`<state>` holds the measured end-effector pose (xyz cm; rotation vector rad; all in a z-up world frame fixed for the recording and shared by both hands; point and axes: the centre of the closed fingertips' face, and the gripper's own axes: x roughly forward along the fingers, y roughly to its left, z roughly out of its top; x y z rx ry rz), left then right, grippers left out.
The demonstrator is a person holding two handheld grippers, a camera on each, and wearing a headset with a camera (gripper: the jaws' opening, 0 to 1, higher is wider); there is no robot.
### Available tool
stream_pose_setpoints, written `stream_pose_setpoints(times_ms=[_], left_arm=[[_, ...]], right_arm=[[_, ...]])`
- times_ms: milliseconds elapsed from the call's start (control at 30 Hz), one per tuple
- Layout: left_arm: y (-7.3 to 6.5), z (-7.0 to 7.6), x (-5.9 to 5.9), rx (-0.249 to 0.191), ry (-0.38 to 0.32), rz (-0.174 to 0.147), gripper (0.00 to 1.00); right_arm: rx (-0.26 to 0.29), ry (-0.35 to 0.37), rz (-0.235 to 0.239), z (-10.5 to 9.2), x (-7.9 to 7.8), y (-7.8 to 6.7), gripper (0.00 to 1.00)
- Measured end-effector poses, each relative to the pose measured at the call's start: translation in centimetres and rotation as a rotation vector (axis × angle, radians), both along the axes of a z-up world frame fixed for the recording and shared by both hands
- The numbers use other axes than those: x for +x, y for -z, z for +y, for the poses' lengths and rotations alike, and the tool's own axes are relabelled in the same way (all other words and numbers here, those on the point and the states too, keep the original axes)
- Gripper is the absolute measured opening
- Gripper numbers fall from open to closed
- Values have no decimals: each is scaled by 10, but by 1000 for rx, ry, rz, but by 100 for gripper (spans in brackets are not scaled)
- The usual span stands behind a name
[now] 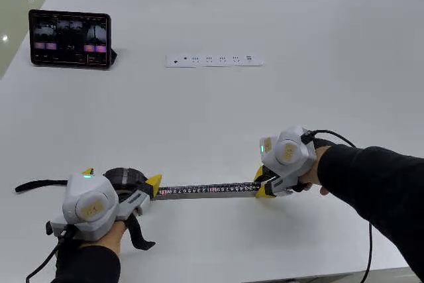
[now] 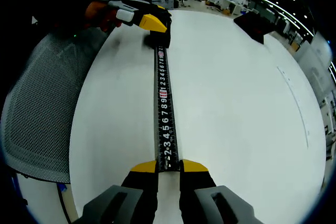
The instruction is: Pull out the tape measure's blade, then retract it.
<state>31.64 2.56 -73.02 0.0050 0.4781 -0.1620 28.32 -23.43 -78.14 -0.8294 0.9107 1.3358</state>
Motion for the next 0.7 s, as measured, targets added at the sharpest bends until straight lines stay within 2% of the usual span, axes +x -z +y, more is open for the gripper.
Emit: stream_pose_setpoints(times_ms=[167,200,267,467,700], left_arm=[[6,0,-1,2,3,26,68],[6,-1,-1,2,7,26,66],[7,-1,-1,-1,7,34,64],[11,-2,-2,3,15,55,63],[11,-1,-2,9,24,61,62]], right_arm=[[0,23,7,0,0,0,11],[4,55,22,0,1,0,11],[4,50,22,0,2,0,11],[-7,44,27,-1,1,0,11],[-9,46,29,-1,1,0,10]])
